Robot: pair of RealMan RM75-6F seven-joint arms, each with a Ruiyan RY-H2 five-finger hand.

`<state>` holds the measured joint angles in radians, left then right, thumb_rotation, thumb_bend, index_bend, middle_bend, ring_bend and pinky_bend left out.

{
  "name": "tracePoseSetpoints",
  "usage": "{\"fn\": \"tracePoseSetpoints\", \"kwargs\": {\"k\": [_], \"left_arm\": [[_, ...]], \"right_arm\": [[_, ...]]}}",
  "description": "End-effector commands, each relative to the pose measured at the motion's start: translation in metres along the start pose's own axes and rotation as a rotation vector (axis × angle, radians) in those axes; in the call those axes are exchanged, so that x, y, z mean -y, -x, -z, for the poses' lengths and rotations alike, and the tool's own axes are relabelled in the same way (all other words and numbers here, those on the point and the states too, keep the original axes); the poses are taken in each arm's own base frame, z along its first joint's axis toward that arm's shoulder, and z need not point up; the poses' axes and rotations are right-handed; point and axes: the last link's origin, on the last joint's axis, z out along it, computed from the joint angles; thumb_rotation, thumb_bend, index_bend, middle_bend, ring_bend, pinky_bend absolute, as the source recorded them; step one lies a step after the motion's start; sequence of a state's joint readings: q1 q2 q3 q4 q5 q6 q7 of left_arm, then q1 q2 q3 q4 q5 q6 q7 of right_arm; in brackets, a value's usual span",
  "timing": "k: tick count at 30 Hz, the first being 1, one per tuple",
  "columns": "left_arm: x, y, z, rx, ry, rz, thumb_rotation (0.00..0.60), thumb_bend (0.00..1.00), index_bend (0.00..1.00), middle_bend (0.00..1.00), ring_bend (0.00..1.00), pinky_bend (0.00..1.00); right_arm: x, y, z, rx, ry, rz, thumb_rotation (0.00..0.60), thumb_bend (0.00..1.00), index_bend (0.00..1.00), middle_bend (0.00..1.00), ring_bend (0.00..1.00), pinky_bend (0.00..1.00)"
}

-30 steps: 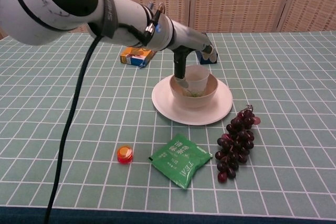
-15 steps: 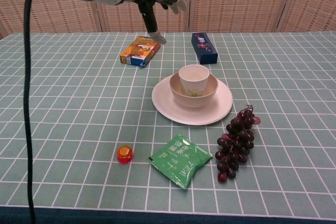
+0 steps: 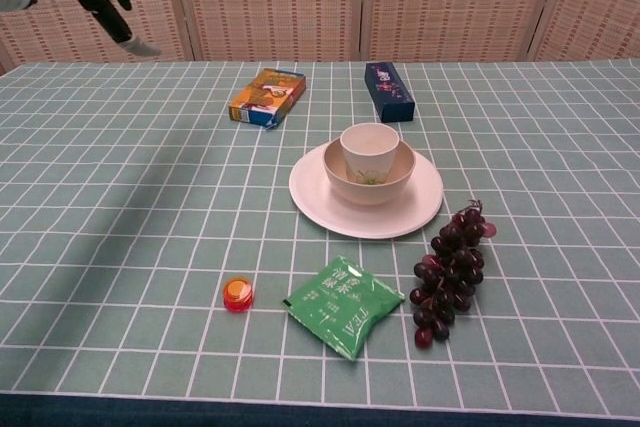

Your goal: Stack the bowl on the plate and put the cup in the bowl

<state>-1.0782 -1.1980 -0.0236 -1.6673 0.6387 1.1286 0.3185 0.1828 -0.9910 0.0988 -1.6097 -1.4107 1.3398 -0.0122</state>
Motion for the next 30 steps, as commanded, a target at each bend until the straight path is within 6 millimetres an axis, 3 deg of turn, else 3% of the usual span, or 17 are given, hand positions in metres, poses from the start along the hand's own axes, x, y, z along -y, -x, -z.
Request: {"fn": "tracePoseSetpoints", "kwargs": {"k": [1, 9, 16, 22, 30], "left_arm": [[0.043, 0.009, 0.038, -0.036, -0.060, -0.017, 0.600, 0.26, 0.00, 0.00, 0.00, 0.21], [0.092, 0.018, 0.101, -0.082, -0.156, -0.022, 0.600, 0.26, 0.02, 0.00, 0.00, 0.21], [0.112, 0.027, 0.147, -0.103, -0.202, -0.023, 0.600, 0.26, 0.03, 0.00, 0.00, 0.19], [0.115, 0.038, 0.179, -0.129, -0.210, -0.038, 0.600, 0.26, 0.03, 0.00, 0.00, 0.17], [0.112, 0.052, 0.207, -0.148, -0.245, -0.047, 0.600, 0.26, 0.04, 0.00, 0.00, 0.16]], "right_arm": [[-0.001, 0.001, 0.002, 0.015, -0.031, -0.026, 0.600, 0.16, 0.17, 0.47, 0.53, 0.79], [-0.006, 0.003, 0.013, 0.013, -0.025, -0.069, 0.600, 0.16, 0.18, 0.42, 0.39, 0.60], [-0.007, 0.003, 0.024, 0.016, -0.028, -0.077, 0.600, 0.17, 0.18, 0.34, 0.26, 0.40], [-0.007, 0.004, 0.033, -0.031, -0.017, -0.073, 0.600, 0.17, 0.18, 0.34, 0.26, 0.39], [-0.009, 0.008, 0.045, -0.066, 0.009, -0.077, 0.600, 0.17, 0.18, 0.34, 0.25, 0.39]]}}
